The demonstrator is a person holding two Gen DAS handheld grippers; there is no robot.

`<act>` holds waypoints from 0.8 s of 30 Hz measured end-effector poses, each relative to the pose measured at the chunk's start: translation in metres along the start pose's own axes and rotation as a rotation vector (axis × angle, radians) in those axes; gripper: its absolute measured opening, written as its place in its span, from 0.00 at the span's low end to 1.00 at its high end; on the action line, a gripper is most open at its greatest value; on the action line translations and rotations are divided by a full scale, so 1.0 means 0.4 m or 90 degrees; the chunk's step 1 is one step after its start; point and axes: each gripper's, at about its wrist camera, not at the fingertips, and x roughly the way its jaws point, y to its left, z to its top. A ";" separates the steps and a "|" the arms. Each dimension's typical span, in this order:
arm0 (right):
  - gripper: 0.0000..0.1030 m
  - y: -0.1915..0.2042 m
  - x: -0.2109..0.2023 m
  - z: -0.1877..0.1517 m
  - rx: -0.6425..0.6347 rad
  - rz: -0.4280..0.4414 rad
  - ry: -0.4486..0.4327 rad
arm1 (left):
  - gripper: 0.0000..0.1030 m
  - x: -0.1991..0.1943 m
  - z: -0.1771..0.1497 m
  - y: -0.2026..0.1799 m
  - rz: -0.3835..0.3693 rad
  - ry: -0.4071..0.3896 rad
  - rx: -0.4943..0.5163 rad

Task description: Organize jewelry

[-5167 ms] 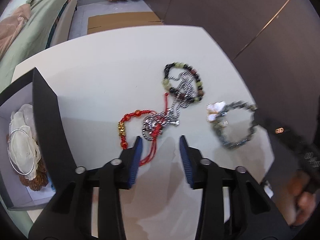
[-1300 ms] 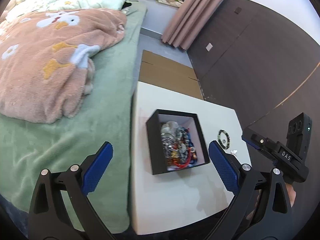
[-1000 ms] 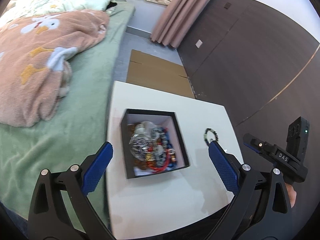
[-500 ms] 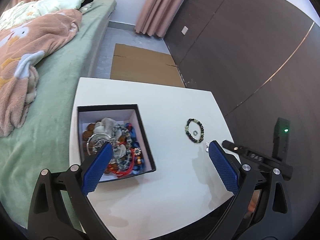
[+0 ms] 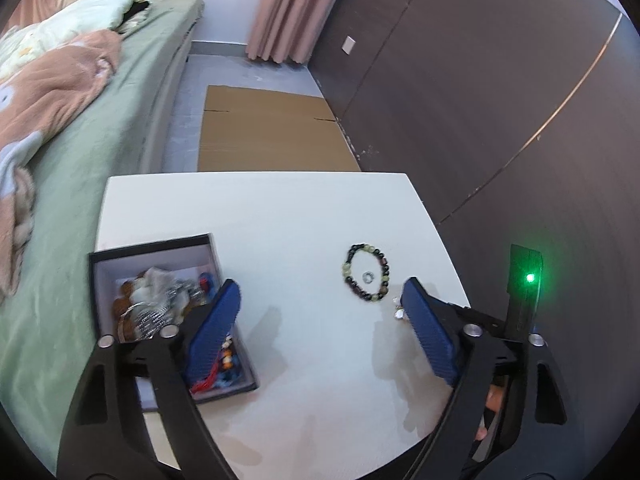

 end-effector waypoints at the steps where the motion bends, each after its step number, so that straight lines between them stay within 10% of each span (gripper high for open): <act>1: 0.13 -0.008 -0.001 0.003 0.004 0.009 0.000 | 0.75 0.017 0.005 -0.010 -0.002 0.005 0.005; 13: 0.10 -0.117 -0.052 0.005 0.090 0.076 -0.027 | 0.33 0.221 0.019 -0.096 -0.013 0.086 0.033; 24: 0.10 -0.153 -0.075 0.013 0.112 0.083 -0.039 | 0.28 0.332 0.014 -0.158 0.012 0.154 0.081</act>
